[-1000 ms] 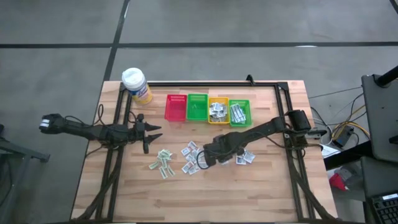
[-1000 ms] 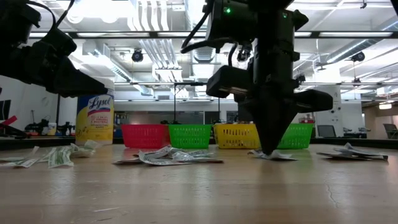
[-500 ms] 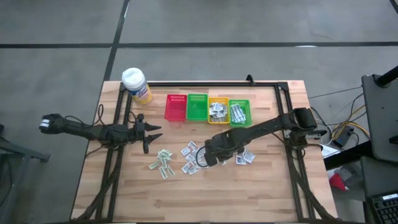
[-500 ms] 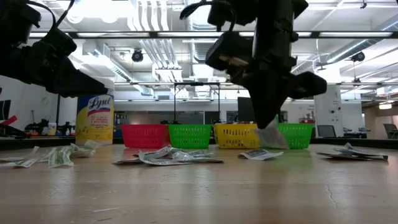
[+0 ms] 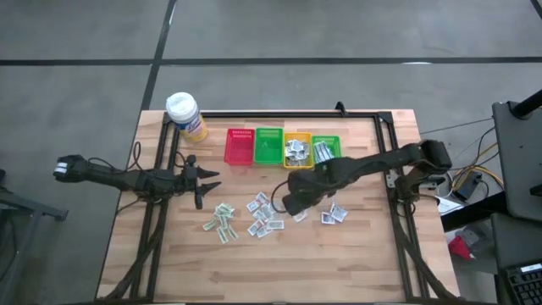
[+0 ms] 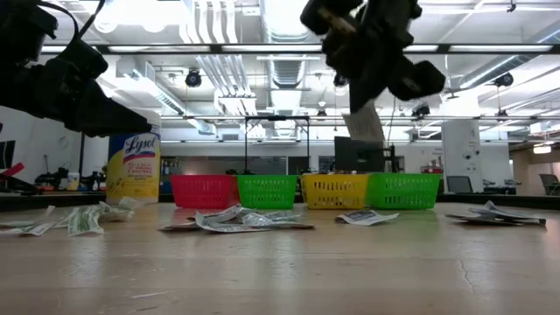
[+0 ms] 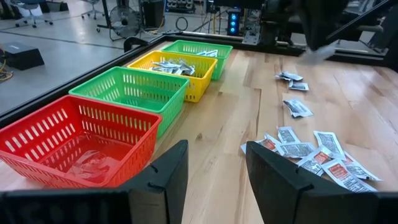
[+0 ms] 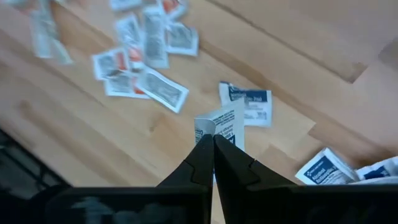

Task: Pick & Place First Aid Supplies
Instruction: Put the blue alcohol pad into the yellow bin

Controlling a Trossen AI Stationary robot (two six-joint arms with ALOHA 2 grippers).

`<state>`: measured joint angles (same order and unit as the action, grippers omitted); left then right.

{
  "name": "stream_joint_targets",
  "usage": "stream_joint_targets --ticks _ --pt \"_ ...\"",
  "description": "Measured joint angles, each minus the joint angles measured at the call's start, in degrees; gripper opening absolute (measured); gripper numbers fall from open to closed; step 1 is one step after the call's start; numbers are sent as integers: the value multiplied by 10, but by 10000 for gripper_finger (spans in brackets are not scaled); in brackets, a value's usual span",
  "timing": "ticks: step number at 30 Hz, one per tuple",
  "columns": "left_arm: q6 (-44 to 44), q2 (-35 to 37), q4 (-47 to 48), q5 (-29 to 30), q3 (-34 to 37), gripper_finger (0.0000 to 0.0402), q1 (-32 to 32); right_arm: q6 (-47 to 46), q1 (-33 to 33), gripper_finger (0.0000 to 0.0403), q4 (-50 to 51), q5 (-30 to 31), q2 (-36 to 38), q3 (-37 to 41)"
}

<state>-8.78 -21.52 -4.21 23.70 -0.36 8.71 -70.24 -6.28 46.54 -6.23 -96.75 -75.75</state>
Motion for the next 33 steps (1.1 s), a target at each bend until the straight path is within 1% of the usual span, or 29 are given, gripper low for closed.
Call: stream_joint_targets --ticks 8,13,17,25,33 --pt "0 0 0 0 0 158 0 53 46 8 -2 3 76 0" --pt "0 0 0 0 0 158 0 93 82 8 -9 4 110 0" --pt "0 0 0 0 0 158 0 127 112 8 -28 6 124 0" --pt "0 0 0 0 0 158 0 206 175 8 -76 68 116 0" --pt "0 0 0 0 0 158 0 260 218 8 -84 174 111 1"
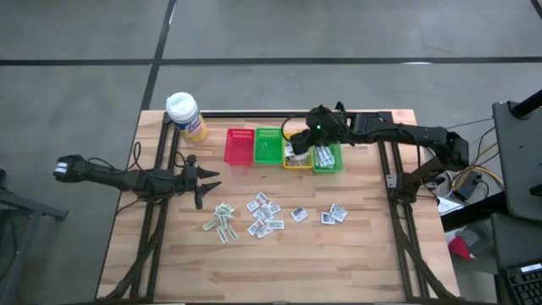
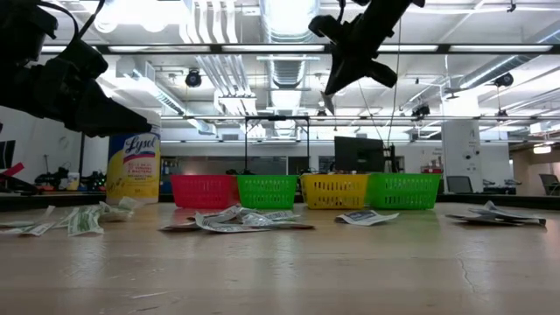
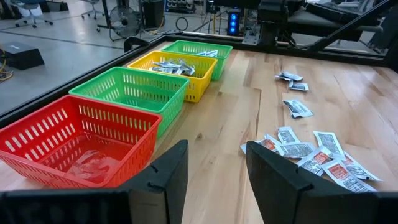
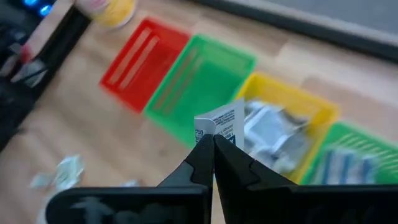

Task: Pick & Place First Aid Supplies
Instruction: Put the blue alcohol pad into the yellow bin

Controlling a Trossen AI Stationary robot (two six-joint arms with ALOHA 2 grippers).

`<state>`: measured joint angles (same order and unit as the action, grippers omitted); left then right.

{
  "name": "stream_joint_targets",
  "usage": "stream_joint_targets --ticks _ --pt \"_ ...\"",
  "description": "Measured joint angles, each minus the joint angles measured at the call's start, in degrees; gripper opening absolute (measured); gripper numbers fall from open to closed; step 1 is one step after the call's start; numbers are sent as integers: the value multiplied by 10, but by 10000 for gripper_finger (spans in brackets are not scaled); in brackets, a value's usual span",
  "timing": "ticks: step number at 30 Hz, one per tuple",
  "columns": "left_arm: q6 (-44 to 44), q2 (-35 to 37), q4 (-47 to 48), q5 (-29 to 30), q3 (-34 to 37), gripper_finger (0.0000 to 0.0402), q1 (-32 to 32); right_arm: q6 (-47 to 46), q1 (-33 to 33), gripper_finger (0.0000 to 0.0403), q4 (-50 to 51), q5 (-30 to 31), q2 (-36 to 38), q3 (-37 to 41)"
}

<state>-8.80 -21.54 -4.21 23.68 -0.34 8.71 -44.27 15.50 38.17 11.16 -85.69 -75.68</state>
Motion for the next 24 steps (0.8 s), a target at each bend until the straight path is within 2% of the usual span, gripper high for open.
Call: stream_joint_targets --ticks 8,16,24 --pt "0 0 0 0 0 158 0 21 17 8 0 53 0 0" --pt "0 0 0 0 0 158 0 23 18 8 -2 55 0 2" --pt "0 0 0 0 0 158 0 15 18 8 -45 54 -18 34"
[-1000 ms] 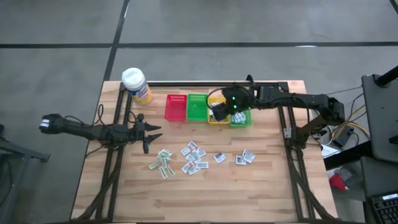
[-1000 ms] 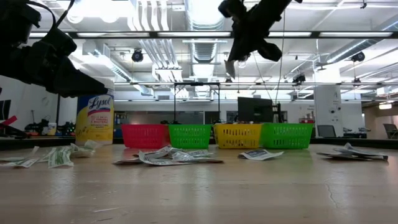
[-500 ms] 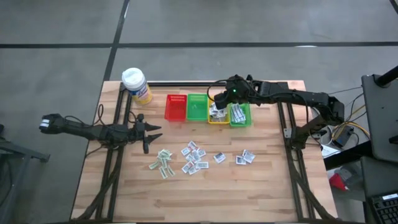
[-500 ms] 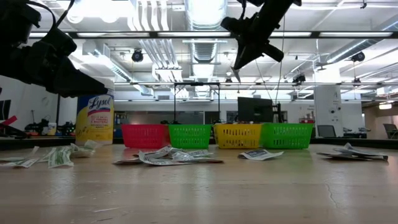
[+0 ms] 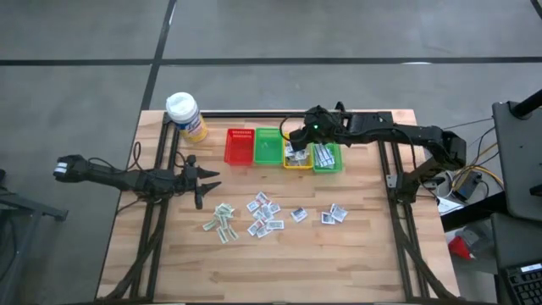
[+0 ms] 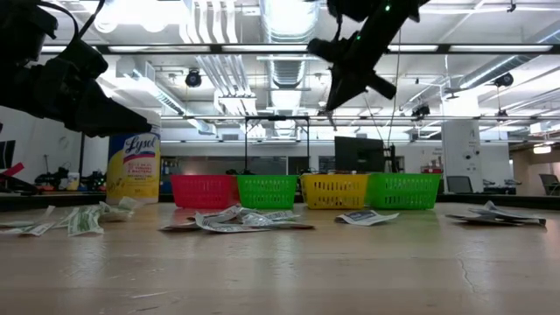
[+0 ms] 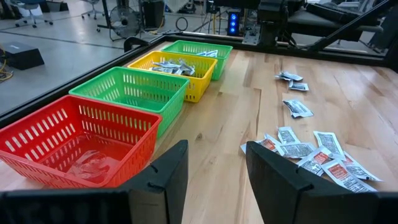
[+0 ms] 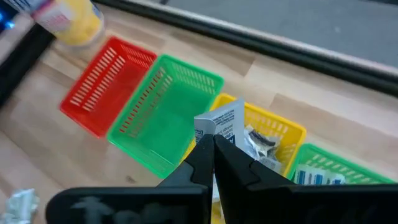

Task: Pick & Place First Aid Supplies
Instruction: Put the blue alcohol pad into the yellow bin

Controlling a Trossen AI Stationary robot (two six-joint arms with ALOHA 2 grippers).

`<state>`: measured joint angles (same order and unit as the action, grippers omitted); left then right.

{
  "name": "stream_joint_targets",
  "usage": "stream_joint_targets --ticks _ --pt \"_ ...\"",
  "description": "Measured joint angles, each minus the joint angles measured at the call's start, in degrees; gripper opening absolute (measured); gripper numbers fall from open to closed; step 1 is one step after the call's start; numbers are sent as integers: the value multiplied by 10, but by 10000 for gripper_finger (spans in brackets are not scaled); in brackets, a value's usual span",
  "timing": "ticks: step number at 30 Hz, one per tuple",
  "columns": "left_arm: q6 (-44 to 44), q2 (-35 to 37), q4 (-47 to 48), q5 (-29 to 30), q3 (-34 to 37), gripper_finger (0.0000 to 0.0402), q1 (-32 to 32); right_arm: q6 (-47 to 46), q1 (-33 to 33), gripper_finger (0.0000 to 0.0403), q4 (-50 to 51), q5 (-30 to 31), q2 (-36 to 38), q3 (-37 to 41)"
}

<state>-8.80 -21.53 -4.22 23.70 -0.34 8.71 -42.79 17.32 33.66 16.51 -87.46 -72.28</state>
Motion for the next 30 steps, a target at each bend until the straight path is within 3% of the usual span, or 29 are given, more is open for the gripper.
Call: stream_joint_targets --ticks 12,30 --pt "-2 0 0 0 0 158 0 29 5 8 -7 -30 -127 -6" --pt "-2 0 0 0 0 158 0 55 31 8 -4 -35 -193 -15"
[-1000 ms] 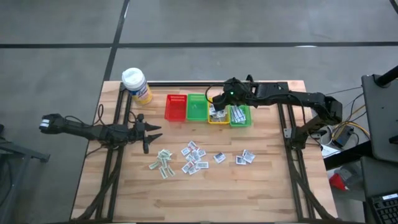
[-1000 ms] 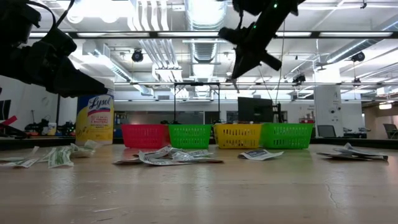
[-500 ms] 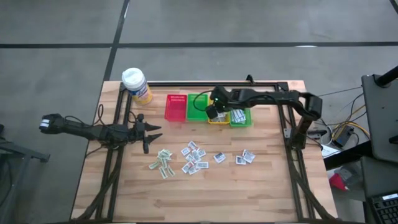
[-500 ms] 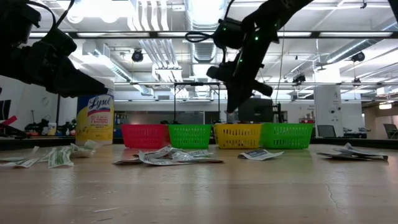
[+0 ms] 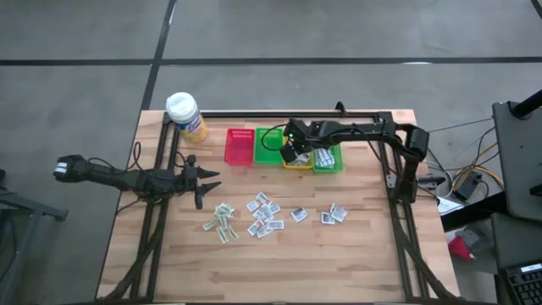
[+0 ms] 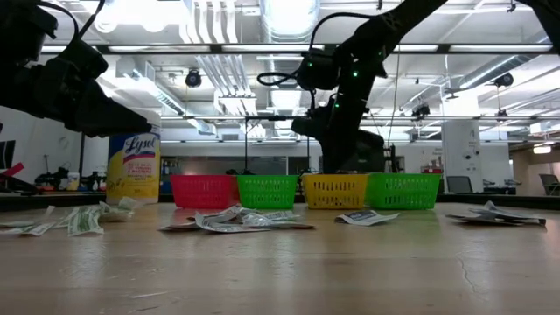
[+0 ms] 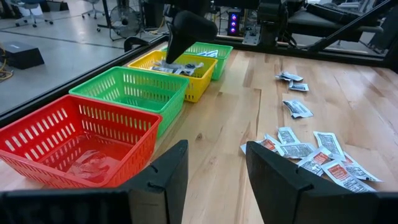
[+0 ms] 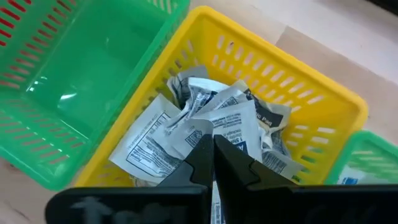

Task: Pick & Place First Aid Supplies
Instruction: Put the blue alcohol pad into the yellow bin

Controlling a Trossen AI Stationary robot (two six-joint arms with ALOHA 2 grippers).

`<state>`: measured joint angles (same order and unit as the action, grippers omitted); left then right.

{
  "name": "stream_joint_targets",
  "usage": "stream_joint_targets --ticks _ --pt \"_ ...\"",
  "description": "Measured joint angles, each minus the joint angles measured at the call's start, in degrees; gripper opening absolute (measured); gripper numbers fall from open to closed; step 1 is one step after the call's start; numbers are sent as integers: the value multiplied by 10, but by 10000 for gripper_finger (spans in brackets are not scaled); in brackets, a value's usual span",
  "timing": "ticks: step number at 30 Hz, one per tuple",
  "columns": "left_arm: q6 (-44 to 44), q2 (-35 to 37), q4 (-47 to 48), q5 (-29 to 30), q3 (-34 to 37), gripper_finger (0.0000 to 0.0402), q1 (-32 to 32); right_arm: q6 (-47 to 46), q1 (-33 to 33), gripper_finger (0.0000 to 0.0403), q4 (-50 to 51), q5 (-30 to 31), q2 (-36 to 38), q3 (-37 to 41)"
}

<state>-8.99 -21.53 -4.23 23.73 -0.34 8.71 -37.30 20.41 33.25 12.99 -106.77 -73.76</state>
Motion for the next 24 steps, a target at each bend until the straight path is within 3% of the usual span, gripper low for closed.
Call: stream_joint_targets --ticks 8,17,24 --pt "0 0 0 0 0 158 0 47 6 18 -9 -34 5 0" --pt "4 0 0 1 0 158 0 52 10 99 -5 -63 5 -4" --pt "37 0 -1 24 0 158 0 103 6 139 22 -156 28 -46"
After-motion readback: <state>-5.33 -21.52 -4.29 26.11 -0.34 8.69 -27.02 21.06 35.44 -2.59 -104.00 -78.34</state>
